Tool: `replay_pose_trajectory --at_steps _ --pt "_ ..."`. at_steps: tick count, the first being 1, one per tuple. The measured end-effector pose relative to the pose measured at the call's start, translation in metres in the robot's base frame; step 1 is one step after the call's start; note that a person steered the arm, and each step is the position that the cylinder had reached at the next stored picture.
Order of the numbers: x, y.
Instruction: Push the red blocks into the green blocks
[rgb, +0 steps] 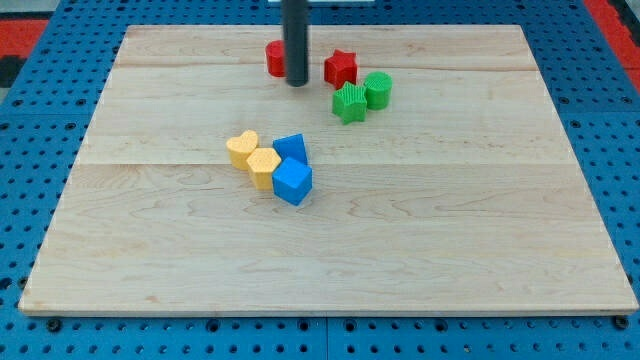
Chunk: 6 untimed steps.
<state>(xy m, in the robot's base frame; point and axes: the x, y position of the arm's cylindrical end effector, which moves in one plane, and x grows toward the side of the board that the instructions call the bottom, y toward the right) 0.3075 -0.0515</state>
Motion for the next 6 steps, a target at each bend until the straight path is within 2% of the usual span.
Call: replay_pose_trajectory --at_steps 2,3,4,5,6 --pt "-0.008 -0.070" --pt "-0.048 -0.053" --pt "-0.063 0.013" --pt "-0.062 0.070" --pt "-0.051 0.082"
